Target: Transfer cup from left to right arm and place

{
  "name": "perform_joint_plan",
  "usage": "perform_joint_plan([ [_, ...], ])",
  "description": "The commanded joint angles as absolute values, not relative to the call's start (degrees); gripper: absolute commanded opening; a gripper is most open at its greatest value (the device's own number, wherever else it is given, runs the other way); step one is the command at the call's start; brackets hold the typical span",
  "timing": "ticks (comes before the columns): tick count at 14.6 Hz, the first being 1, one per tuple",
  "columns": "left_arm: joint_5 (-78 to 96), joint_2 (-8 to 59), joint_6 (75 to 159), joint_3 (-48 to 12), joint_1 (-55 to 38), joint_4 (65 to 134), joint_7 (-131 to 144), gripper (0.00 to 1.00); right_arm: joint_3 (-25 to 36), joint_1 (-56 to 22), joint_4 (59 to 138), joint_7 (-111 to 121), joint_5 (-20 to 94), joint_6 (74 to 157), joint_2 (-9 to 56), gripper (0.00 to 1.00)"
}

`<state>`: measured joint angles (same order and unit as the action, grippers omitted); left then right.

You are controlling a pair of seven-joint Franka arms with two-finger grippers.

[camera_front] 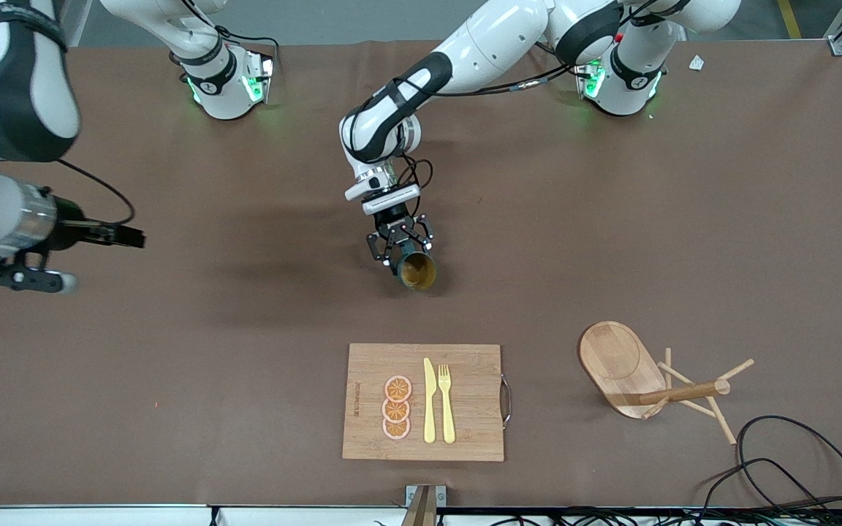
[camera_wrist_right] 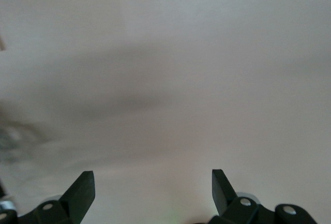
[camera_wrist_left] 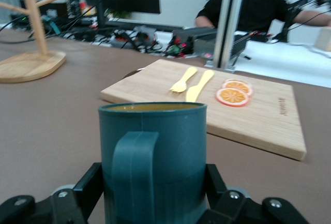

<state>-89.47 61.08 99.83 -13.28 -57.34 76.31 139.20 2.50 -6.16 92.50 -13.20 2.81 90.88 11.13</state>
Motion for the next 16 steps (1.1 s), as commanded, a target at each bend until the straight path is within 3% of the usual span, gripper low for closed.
perform_joint_plan([
  [1,-95.0,64.2,98.3,-12.7,-58.5,75.5,140.9,0.73,2.8,-9.6,96.5,-18.4,4.5,94.8,10.1,1.00],
  [4,-95.2,64.6,98.0,-12.7,-59.2,75.5,140.9,0.73,2.8,-14.2,99.6,-20.2,6.1,100.3,10.3,1.00],
  [7,-94.5,64.4,98.1,-12.9,-59.4,75.5,141.0,1.00,2.8,-18.7,99.7,-20.3,6.2,104.1,12.5,1.00],
  [16,-72.8,58.4,93.7,-14.1,-65.9,75.3,141.8,1.00,2.7,-27.0,99.8,-24.1,8.4,114.8,18.4,1.00],
])
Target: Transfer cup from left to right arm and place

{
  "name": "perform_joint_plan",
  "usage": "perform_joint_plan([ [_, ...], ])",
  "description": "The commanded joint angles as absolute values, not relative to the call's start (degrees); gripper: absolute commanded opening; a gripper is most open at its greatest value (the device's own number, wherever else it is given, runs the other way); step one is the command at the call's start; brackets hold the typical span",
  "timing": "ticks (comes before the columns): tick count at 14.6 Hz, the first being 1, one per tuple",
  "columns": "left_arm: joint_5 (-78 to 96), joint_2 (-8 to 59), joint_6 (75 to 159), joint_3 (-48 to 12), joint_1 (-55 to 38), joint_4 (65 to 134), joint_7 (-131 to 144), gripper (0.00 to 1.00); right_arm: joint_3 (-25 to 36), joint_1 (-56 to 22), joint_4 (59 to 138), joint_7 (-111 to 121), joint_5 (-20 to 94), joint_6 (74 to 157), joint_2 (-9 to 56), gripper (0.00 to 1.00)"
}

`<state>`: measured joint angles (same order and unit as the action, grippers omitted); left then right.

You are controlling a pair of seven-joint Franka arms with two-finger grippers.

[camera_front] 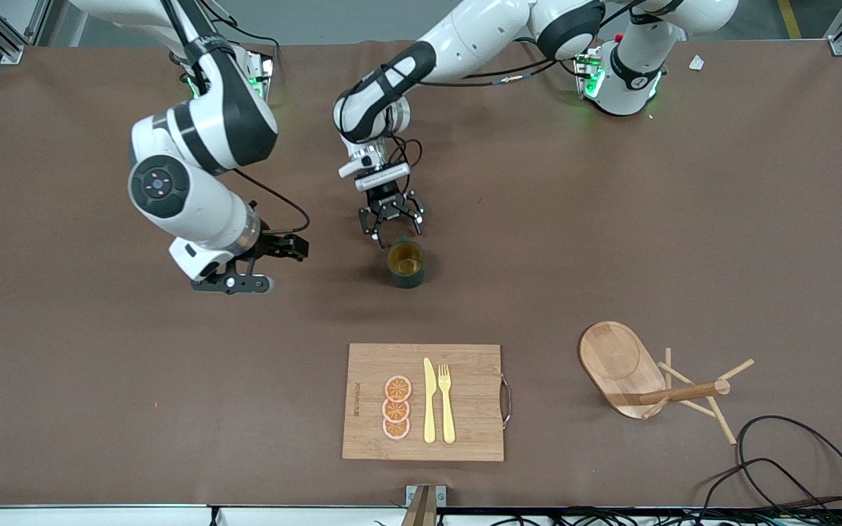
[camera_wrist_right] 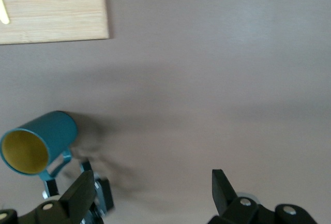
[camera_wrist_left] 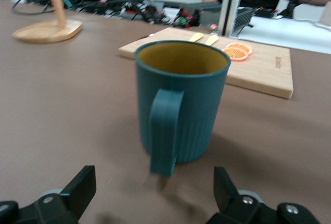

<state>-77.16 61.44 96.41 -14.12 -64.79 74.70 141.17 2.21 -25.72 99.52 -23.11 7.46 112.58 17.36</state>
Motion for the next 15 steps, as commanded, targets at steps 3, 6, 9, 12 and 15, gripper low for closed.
perform_joint_plan([
  [3,-68.1,56.3,86.8,-17.2,-66.4,75.8,144.6,1.00,2.7,-29.4,99.7,-24.0,8.4,117.8,20.6,1.00],
  [6,-61.7,52.7,85.4,-18.1,-66.0,78.8,145.7,1.00,2.8,-33.1,99.7,-24.1,8.4,122.2,22.9,1.00],
  [9,-57.8,43.9,86.0,-18.2,-65.0,88.5,146.6,1.00,2.7,-35.3,99.5,-23.9,8.4,126.0,25.9,1.00],
  [12,-54.9,32.7,91.3,-18.2,-63.4,102.3,147.5,1.00,2.7,-39.0,99.5,-23.8,8.3,130.9,29.4,1.00],
  [15,-54.6,27.9,92.2,-18.3,-62.3,109.4,148.6,1.00,2.7,-41.4,99.4,-23.5,8.3,133.1,31.3,1.00],
])
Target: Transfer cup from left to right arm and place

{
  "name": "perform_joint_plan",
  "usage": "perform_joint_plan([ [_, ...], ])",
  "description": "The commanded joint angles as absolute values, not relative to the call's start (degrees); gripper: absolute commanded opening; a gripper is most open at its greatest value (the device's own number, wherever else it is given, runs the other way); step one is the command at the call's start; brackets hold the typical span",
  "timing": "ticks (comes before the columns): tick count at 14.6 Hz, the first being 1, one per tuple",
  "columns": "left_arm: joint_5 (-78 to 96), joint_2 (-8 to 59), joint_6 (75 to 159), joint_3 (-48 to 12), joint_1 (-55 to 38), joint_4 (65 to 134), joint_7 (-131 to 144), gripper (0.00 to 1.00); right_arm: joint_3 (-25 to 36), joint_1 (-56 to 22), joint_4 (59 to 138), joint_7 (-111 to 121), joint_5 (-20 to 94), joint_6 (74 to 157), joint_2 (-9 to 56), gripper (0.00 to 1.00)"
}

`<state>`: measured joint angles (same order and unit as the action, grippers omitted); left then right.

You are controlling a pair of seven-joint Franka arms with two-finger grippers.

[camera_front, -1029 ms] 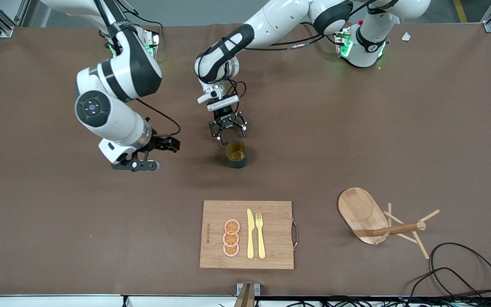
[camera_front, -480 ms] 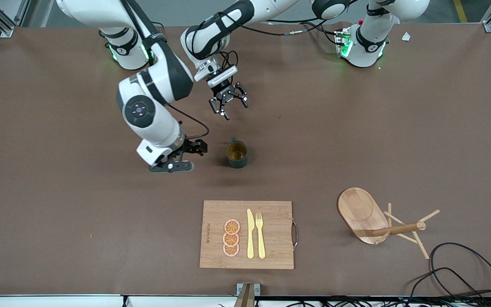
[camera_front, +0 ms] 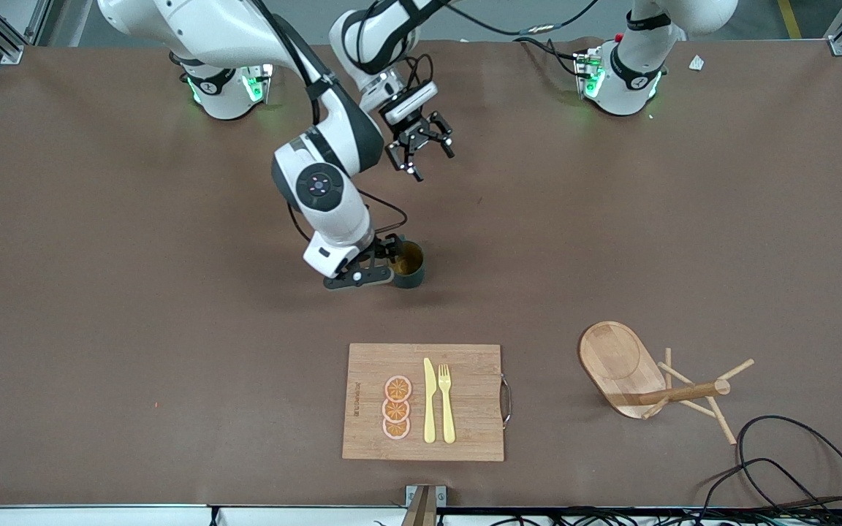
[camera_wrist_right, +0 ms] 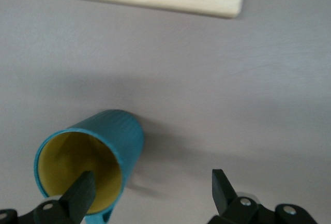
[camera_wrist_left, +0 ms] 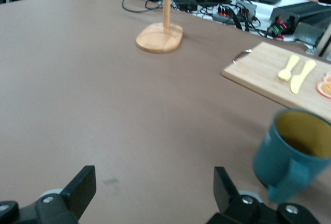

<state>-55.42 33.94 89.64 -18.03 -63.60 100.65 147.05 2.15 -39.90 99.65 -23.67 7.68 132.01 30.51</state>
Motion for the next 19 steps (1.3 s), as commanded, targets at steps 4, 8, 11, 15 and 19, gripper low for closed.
perform_joint_plan([
  [4,-53.7,21.1,95.9,-18.3,-61.6,118.5,148.6,1.00,2.8,-42.4,99.4,-22.9,7.7,135.8,32.8,0.99],
  [8,-51.2,18.5,96.4,-18.3,-59.6,121.1,148.6,1.00,2.8,-42.2,99.2,-18.4,7.5,136.3,33.8,0.55],
  [11,-48.8,16.1,96.4,-18.3,-57.1,121.1,147.4,0.99,2.8,-42.2,99.2,-16.6,7.2,136.1,33.8,0.12],
  [15,-46.1,12.8,96.3,-18.3,-53.0,121.1,141.4,0.99,2.8,-41.7,99.2,-11.2,7.2,135.7,33.8,0.04],
  [19,-43.5,7.6,96.1,-18.3,-47.6,121.0,131.5,0.99,3.2,-38.2,99.1,0.2,7.2,130.5,31.5,0.04],
])
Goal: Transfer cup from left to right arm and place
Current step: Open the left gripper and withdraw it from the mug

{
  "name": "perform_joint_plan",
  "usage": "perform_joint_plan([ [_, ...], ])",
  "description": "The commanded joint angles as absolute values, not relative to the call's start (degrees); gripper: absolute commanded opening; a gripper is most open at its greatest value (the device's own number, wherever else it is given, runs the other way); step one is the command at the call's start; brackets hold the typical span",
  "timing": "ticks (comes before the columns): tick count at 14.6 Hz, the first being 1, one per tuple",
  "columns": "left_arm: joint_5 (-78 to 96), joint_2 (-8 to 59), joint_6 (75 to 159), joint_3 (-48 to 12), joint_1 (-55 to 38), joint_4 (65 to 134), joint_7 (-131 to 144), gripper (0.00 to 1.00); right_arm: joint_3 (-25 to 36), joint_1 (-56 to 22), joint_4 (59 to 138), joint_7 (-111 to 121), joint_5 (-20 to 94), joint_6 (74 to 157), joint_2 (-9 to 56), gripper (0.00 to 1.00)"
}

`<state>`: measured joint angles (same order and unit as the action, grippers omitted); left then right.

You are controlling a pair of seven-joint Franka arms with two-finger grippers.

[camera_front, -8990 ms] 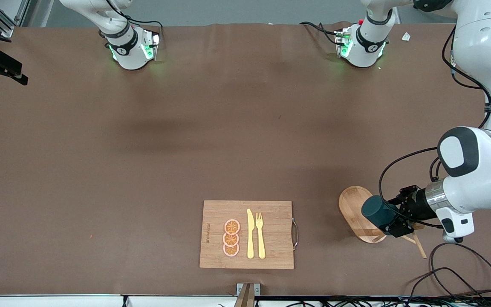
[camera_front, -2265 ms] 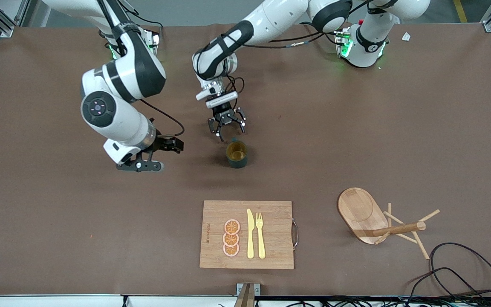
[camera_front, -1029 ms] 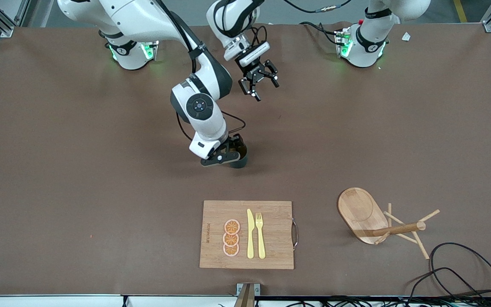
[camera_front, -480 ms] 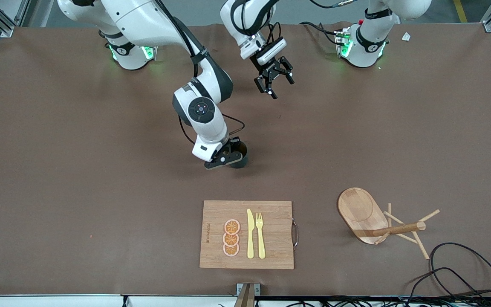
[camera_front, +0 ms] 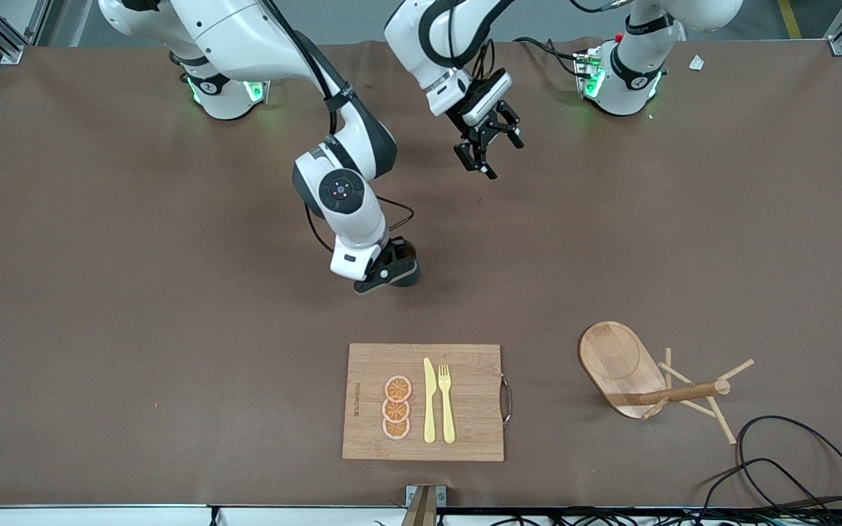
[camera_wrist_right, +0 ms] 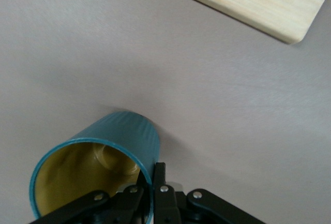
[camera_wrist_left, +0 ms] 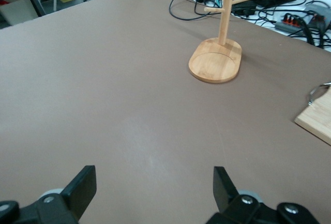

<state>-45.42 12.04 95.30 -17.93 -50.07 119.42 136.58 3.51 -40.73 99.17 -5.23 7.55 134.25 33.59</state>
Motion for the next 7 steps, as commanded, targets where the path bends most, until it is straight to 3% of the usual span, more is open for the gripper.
perform_joint_plan([
  [1,-43.3,6.4,95.9,-18.3,-46.2,120.9,128.4,0.99,3.2,-36.6,99.1,3.7,7.2,128.3,30.3,0.04],
  [7,-39.8,3.9,95.8,-18.2,-38.3,117.4,115.2,0.99,3.3,-27.0,99.8,24.8,0.5,118.1,24.9,0.04],
])
